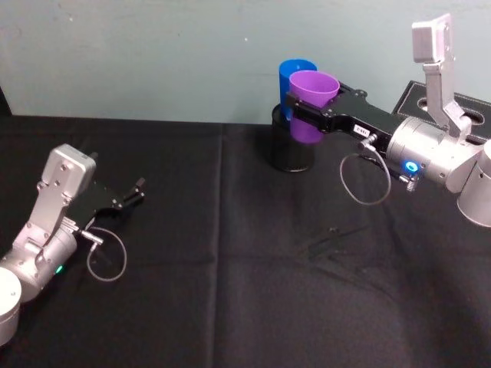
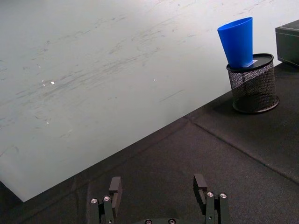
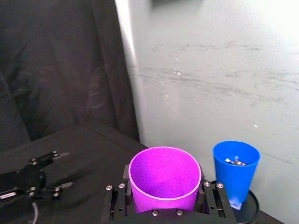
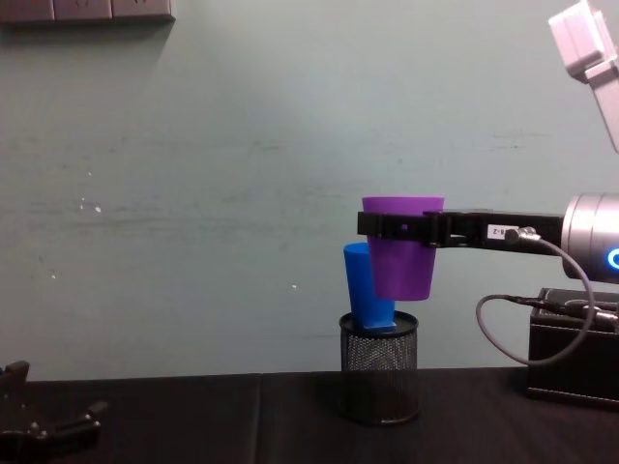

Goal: Pick up one cup with a gripper and tap it against the other cup.

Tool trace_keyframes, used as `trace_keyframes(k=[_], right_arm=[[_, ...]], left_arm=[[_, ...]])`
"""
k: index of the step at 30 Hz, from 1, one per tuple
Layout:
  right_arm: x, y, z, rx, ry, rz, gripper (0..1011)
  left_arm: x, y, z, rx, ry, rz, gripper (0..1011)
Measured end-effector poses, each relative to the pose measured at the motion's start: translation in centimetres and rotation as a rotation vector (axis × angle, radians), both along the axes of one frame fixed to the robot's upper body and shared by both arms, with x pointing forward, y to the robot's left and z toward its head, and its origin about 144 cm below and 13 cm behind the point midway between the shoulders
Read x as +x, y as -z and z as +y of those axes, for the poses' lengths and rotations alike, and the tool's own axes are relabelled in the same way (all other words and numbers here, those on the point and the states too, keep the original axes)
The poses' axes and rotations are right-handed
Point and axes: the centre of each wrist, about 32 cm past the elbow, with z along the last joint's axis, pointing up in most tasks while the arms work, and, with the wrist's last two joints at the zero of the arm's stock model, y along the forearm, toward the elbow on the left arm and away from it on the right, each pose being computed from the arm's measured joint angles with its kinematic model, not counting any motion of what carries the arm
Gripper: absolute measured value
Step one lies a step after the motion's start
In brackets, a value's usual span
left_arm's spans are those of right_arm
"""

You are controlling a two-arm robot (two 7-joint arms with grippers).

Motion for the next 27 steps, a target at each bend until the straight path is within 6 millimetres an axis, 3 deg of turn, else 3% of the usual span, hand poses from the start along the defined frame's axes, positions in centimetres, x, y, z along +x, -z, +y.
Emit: trace_keyframes(k=[27], right_arm=[[4.6,1.0,1.6,-0.033,0.064,0.003,743]], left_arm=[[0.0,0.0,0.0,0.0,0.0,0.0,1005]])
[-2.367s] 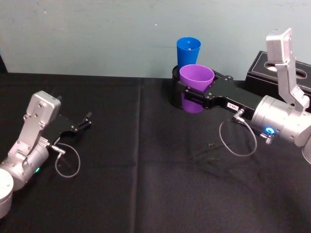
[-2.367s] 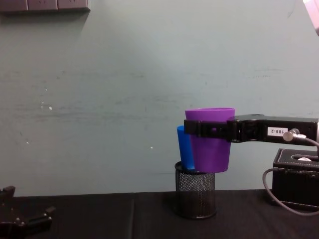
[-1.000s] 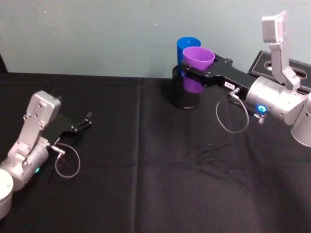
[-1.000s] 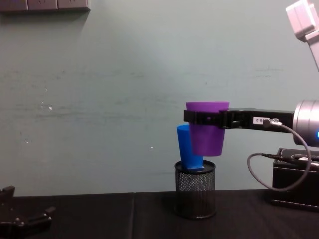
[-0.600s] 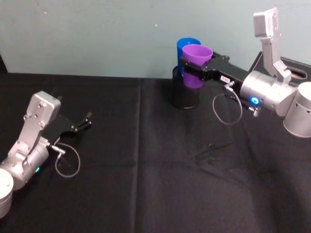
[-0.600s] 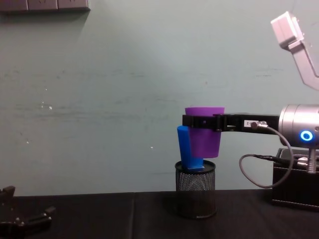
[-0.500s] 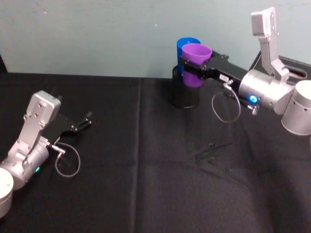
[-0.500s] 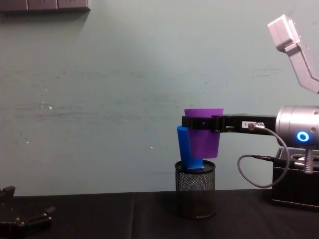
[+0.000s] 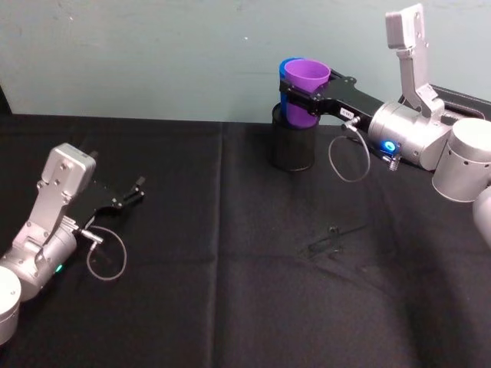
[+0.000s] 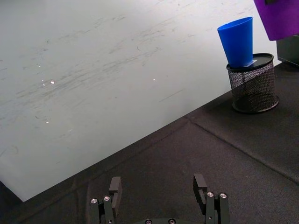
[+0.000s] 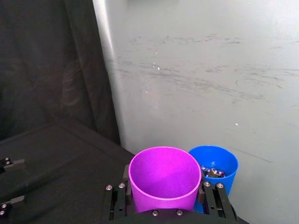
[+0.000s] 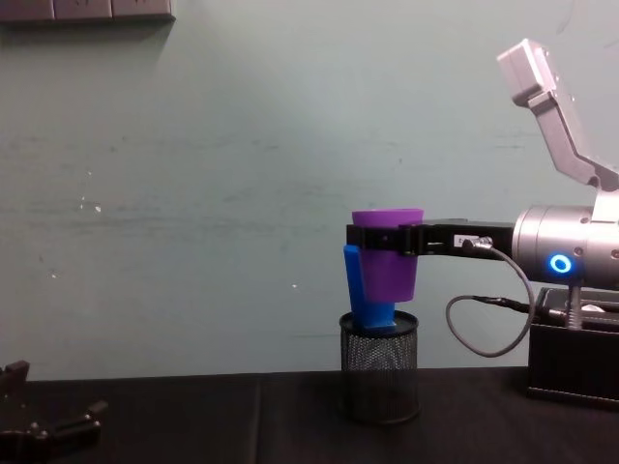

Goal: Pick up one cup with a gripper and tap it against the other cup.

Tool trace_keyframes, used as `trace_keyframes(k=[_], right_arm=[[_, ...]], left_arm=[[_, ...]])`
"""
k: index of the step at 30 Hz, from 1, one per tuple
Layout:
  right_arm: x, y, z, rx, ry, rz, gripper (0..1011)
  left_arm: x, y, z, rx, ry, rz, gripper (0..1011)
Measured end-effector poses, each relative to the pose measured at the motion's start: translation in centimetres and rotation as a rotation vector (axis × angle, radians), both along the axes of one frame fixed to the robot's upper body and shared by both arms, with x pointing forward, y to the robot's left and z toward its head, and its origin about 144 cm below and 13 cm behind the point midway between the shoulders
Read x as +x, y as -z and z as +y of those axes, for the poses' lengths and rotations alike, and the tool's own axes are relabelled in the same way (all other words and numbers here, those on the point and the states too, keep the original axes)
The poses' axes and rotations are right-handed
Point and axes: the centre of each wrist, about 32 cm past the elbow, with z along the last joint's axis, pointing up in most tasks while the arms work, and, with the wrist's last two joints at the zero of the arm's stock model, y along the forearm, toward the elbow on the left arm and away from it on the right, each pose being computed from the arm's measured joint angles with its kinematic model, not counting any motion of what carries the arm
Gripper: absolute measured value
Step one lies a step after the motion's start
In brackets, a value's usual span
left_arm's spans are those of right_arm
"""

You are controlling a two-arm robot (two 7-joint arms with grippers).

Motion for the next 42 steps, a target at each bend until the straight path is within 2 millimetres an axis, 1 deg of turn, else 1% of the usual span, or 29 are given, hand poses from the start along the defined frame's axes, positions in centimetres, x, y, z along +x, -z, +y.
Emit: trace_keyframes(k=[15,34,42], right_arm=[[0.6,0.1,0.4,-0.004,0.011,-0.009,743],[2.1,0.0,0.8,-0.008,0.036,-0.02,743],[2.2,0.0,0.9,-0.008,0.038,-0.021,743]], left_arm=[[0.0,0.0,0.0,0.0,0.0,0.0,1005],[0.0,0.0,0.0,0.0,0.0,0.0,1005],[0.0,0.0,0.0,0.0,0.0,0.0,1005]])
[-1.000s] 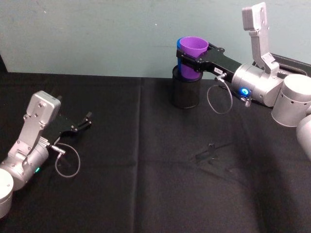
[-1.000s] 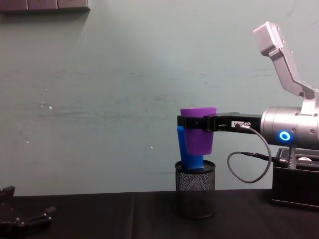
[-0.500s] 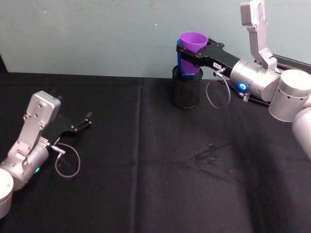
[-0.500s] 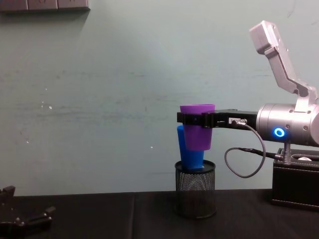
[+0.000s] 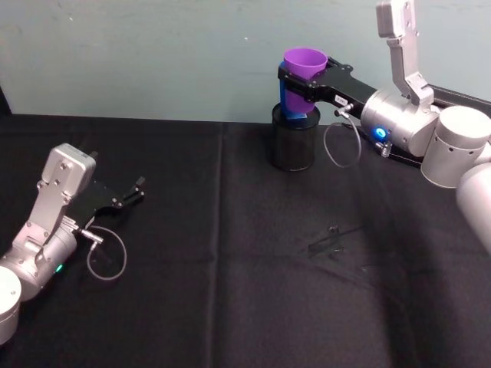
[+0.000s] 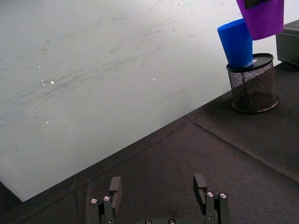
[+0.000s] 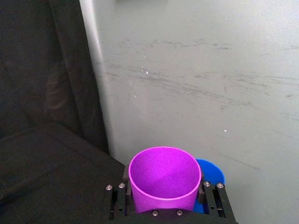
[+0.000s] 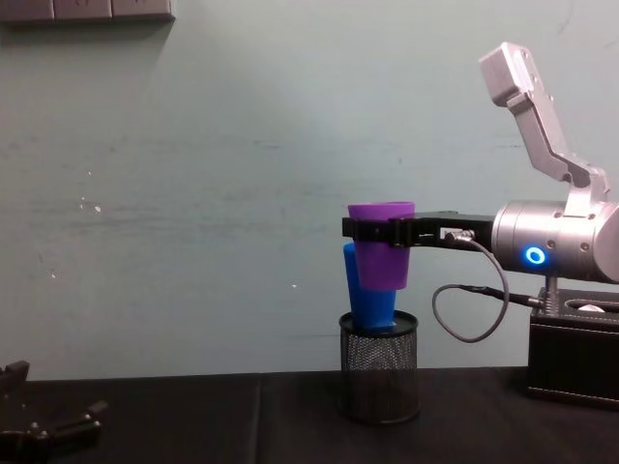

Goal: Pick up one cup with a gripper and tap it against the other cup.

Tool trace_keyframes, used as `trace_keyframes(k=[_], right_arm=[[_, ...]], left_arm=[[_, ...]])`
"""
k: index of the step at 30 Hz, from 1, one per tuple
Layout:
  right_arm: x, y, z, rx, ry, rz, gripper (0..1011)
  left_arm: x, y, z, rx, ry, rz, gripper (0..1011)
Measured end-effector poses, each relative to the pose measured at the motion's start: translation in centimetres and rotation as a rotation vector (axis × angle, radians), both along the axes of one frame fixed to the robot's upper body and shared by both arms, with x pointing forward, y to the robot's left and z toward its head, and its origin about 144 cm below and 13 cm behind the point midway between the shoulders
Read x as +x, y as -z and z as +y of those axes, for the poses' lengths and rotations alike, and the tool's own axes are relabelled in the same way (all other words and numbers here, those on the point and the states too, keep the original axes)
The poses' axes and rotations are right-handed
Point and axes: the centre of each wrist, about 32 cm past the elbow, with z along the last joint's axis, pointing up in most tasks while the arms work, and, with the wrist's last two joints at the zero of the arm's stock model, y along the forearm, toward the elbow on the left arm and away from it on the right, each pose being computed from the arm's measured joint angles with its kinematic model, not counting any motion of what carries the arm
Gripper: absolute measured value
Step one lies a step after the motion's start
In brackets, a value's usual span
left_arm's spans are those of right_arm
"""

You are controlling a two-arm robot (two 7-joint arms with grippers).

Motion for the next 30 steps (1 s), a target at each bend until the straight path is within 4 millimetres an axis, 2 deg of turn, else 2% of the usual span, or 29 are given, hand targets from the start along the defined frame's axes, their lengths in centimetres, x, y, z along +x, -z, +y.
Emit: trace_keyframes(k=[30], right_arm=[[0.52,-0.31,0.22,0.007,0.013,-0.018,743]], left_arm=[[0.0,0.0,0.0,0.0,0.0,0.0,1005]])
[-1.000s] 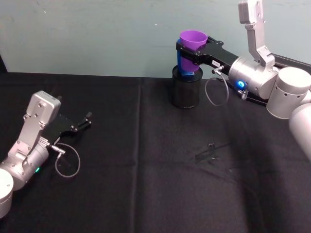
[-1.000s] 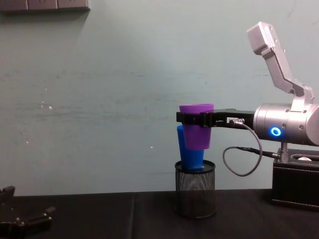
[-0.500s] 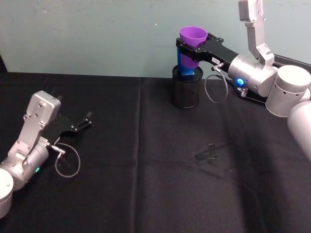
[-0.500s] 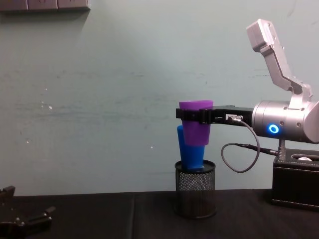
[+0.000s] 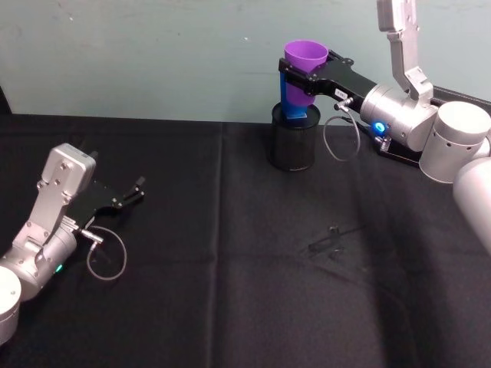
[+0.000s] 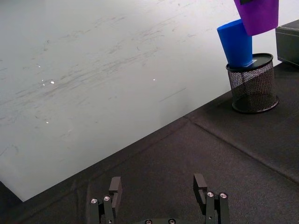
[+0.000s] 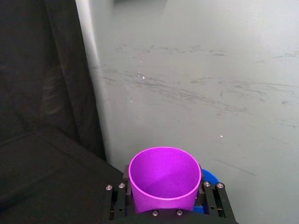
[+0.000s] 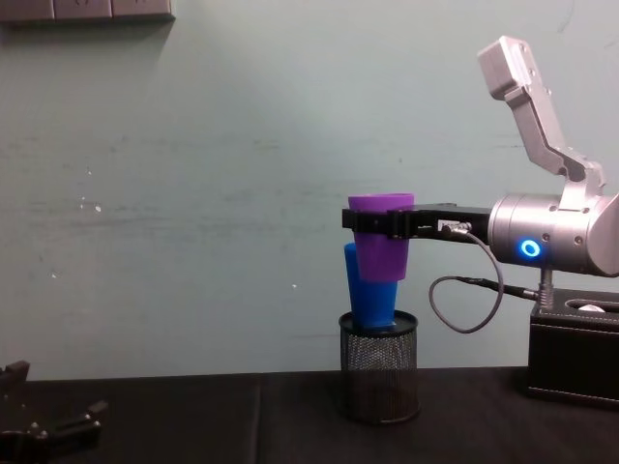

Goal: Pick up one cup with a gripper and tap it against the other cup.

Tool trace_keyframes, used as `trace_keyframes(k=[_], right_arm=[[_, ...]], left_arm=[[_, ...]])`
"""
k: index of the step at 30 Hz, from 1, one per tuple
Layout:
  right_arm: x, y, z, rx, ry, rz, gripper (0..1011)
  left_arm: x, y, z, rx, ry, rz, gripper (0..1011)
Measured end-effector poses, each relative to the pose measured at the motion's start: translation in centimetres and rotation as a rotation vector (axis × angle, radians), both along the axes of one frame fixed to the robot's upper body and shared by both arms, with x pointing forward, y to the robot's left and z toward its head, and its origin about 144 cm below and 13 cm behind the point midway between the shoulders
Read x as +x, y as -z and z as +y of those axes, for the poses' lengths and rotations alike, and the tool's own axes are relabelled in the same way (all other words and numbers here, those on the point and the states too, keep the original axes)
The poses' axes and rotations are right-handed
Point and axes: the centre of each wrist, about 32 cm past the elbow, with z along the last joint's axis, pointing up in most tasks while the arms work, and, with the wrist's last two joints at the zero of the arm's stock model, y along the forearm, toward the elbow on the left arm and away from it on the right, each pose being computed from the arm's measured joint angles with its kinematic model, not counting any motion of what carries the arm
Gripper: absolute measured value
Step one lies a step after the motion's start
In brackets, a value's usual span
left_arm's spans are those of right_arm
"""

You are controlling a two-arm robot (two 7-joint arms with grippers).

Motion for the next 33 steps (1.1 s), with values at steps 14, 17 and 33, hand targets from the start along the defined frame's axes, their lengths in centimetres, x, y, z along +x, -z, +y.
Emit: trace_keyframes(k=[14,17,33], right_arm=[[0.01,0.06,-0.02,0.005,-0.004,0.003,743],[0.01,0.06,-0.03,0.005,-0.004,0.003,743],[0.0,0.06,-0.04,0.004,-0.003,0.003,743]], left_arm=[[0.0,0.0,0.0,0.0,0.0,0.0,1005],[0.0,0.0,0.0,0.0,0.0,0.0,1005],[0.0,0.0,0.0,0.0,0.0,0.0,1005]])
